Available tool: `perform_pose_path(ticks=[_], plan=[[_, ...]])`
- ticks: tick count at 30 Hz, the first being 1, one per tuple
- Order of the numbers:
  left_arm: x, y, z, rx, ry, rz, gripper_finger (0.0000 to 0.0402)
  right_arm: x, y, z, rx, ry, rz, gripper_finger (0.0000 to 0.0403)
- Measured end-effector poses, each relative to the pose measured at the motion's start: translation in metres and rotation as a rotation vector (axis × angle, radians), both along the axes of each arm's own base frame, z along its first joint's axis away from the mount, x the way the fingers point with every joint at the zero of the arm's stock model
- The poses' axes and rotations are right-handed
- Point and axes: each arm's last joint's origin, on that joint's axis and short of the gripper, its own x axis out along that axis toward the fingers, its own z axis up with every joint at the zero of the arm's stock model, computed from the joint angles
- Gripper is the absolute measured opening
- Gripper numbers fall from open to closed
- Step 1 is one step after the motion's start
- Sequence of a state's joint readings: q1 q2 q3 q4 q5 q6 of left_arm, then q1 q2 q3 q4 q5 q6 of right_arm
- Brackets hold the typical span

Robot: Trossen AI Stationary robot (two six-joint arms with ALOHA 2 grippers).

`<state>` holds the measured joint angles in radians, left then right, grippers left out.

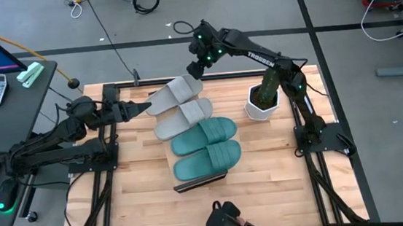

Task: Pick and place slides into the shelf
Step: Adjust the white slipper

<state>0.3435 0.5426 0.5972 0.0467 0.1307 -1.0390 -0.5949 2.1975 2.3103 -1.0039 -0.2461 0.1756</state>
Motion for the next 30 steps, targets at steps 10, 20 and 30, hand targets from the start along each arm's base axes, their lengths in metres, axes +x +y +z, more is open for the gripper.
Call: perform_pose_path(ticks=[10, 20, 30], plan=[[0.0, 0.0, 0.0, 0.004, 0.0, 0.001, 0.0293, 0.003, 0.007, -0.008, 0.011, 0.047, 0.03, 0.0264], [0.0, 0.0, 0.0, 0.004, 0.0, 0.002, 0.0293, 0.011, 0.015, -0.017, 0.02, 0.062, 0.11, 0.026], [0.0, 0.0, 0.0, 0.005, 0.0, 0.002, 0.0293, 0.012, 0.015, -0.016, 0.002, 0.058, 0.119, 0.01]])
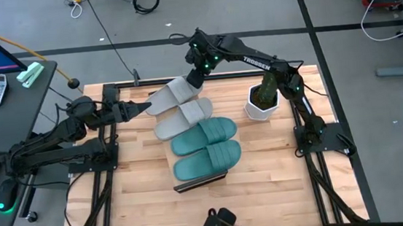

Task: Pick and place slides into the shelf
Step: Adjust the white slipper

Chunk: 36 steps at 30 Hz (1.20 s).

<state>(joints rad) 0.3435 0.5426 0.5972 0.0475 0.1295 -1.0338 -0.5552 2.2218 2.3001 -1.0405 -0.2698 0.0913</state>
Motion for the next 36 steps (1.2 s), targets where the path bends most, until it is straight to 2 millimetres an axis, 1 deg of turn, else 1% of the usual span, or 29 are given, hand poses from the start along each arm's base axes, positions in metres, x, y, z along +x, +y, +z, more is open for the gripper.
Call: perform_pose_path(ticks=[2, 3, 4, 13, 18, 21, 26, 36], plan=[[0.0, 0.0, 0.0, 0.007, 0.002, 0.001, 0.0293, -0.001, -0.001, 0.0, 0.006, -0.004, -0.001, 0.0046], [0.0, 0.0, 0.0, 0.011, 0.002, 0.002, 0.0293, -0.002, -0.002, 0.0, 0.011, -0.006, -0.004, 0.0028], [0.0, 0.0, 0.0, 0.012, 0.003, 0.002, 0.0293, -0.002, -0.003, 0.0, 0.022, -0.01, -0.006, 0.0021], [0.0, 0.0, -0.002, 0.016, 0.024, -0.002, 0.0293, -0.006, -0.005, 0.0, 0.078, -0.007, -0.025, 0.002], [0.0, 0.0, -0.002, 0.018, 0.024, -0.004, 0.0293, -0.009, -0.003, 0.01, 0.068, -0.009, -0.018, 0.002], [0.0, 0.0, -0.002, 0.018, 0.024, -0.004, 0.0293, -0.014, -0.002, 0.013, 0.08, 0.02, -0.016, 0.002], [0.0, 0.0, -0.002, 0.019, 0.024, -0.005, 0.0293, -0.025, 0.0, 0.008, 0.082, 0.144, -0.012, 0.002], [0.0, 0.0, -0.002, 0.028, 0.028, -0.005, 0.0293, -0.03, 0.006, 0.006, 0.128, 0.194, 0.028, 0.0019]])
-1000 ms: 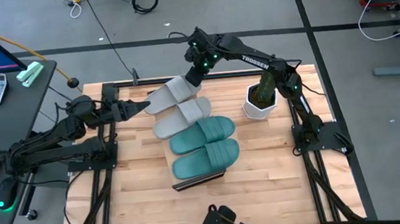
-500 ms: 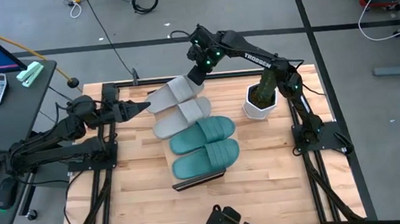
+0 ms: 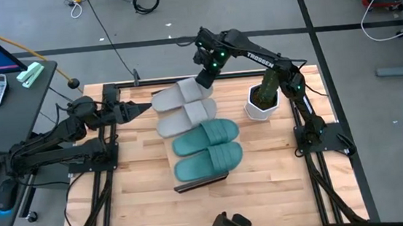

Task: Pick and place slides into the shelf
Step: Adjust the white slipper

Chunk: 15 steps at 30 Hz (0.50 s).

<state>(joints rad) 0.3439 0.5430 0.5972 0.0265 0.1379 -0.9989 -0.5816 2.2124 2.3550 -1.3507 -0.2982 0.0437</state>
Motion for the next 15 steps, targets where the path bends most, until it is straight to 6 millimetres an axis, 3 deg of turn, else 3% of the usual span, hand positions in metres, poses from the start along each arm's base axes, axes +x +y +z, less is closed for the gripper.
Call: perform_pose_path(ticks=[9, 15], plan=[[0.0, 0.0, 0.0, -0.003, 0.0, 0.0, 0.0293, -0.003, 0.003, -0.001, 0.023, 0.024, 0.027, 0.0018], [0.0, 0.0, 0.0, -0.002, 0.001, 0.0, 0.0293, -0.006, 0.004, 0.011, -0.047, -0.001, 0.02, 0.0018]])
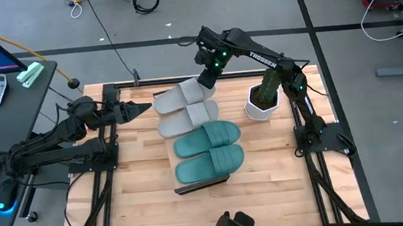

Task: Pick and place slides into the shelf
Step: Adjust the white slipper

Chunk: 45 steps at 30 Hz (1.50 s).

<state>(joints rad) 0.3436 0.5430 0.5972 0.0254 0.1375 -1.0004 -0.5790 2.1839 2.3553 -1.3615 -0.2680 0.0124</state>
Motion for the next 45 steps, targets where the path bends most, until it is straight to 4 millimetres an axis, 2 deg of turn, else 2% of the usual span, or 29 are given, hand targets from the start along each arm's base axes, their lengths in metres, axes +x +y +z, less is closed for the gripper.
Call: perform_pose_path(ticks=[5, 14, 45], plan=[[0.0, 0.0, 0.0, 0.002, 0.002, 0.001, 0.0293, -0.008, -0.002, 0.009, -0.026, -0.005, -0.025, 0.0018], [0.0, 0.0, -0.002, 0.009, 0.025, 0.001, 0.0293, -0.013, 0.0, 0.008, -0.051, 0.069, -0.033, 0.0018], [0.0, 0.0, -0.002, 0.012, 0.026, 0.002, 0.0293, -0.021, 0.012, 0.006, 0.128, 0.106, 0.047, 0.0017]])
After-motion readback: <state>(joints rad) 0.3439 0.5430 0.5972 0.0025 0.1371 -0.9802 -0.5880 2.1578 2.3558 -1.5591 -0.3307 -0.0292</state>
